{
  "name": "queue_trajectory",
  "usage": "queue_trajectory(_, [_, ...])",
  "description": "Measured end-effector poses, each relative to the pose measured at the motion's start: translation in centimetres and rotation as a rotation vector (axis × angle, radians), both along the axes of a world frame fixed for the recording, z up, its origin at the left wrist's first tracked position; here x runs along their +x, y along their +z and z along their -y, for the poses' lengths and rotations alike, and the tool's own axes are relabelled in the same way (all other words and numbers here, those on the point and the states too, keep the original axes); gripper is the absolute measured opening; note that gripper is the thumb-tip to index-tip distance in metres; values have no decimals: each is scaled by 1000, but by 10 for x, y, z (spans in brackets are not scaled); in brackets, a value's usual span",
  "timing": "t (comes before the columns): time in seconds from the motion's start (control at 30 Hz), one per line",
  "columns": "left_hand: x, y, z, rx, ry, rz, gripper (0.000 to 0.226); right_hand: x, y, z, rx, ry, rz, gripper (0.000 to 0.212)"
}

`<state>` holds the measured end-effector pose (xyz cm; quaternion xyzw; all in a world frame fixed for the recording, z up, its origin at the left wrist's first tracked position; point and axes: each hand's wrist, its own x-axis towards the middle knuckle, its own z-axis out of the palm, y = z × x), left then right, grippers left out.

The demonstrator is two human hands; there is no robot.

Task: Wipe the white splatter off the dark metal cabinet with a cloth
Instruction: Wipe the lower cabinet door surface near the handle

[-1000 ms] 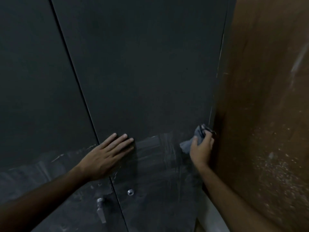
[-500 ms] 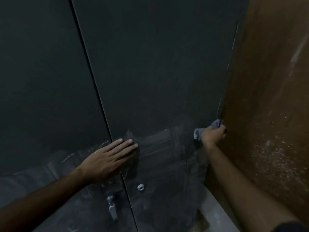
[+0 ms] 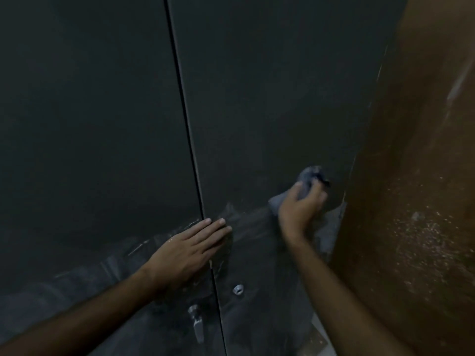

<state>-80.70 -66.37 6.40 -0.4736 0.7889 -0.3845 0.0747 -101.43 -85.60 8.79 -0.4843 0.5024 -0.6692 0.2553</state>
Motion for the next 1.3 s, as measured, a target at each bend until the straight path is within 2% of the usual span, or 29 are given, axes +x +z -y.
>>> queue_trajectory(0.07, [2, 1, 1, 3, -3, 6, 64, 19, -37, -41, -92, 116, -102, 32])
queue_trajectory(0.13, [4, 1, 1, 14, 5, 12, 70, 12, -63, -38, -52, 139, -169, 31])
queue_trajectory(0.23, [5, -1, 2, 21, 23, 29, 73, -23, -37, 27, 244, 0, -13, 36])
queue_trajectory(0.3, [5, -3, 3, 9, 18, 28, 71, -28, -15, 45, 297, -47, 16, 38])
queue_trajectory(0.37, [6, -5, 3, -7, 7, 36, 70, -7, -8, 14, 150, -43, -43, 35])
queue_trajectory(0.43, [6, -3, 3, 9, -10, 48, 69, 19, -35, -37, -35, 78, -152, 31])
queue_trajectory(0.53, [3, 0, -3, 18, -10, -7, 67, 16, -73, -57, -85, 195, -335, 30])
queue_trajectory(0.57, [1, 0, -7, 22, -14, -25, 67, 8, -69, -39, -25, 186, -320, 30])
queue_trajectory(0.63, [0, -2, -20, 38, -18, -44, 71, -2, -41, -5, 150, 45, -140, 31])
queue_trajectory(0.67, [2, -5, -26, 46, -4, -52, 74, 0, -24, 1, 168, -14, -85, 30])
queue_trajectory(0.7, [5, -6, -32, 52, 17, -59, 76, 10, -10, -5, 106, -48, -79, 28])
queue_trajectory(0.77, [13, -7, -40, 38, 55, -81, 78, 41, -3, -44, -166, -16, -159, 23])
queue_trajectory(0.83, [20, -7, -48, 18, 67, -104, 78, 62, -38, -87, -353, 137, -347, 20])
queue_trajectory(0.9, [23, -8, -59, 2, 74, -149, 77, 54, -78, -103, -423, 268, -544, 26])
queue_trajectory(0.93, [24, -9, -66, -6, 78, -175, 77, 44, -84, -92, -438, 289, -581, 29])
queue_trajectory(0.97, [26, -10, -72, -10, 86, -183, 78, 36, -80, -74, -410, 250, -552, 32])
queue_trajectory(1.07, [38, -14, -83, -9, 128, -137, 81, 38, -30, -40, -193, 20, -241, 31])
queue_trajectory(1.1, [42, -14, -85, -1, 132, -111, 78, 49, -16, -45, -202, -11, -186, 30])
queue_trajectory(1.13, [47, -14, -86, 6, 123, -77, 72, 62, -11, -59, -270, 4, -208, 30])
queue_trajectory(1.23, [56, -15, -82, -30, 58, 18, 59, 77, -62, -111, -528, 202, -583, 34])
queue_trajectory(1.3, [57, -18, -81, -47, 37, 19, 59, 57, -100, -113, -571, 337, -734, 52])
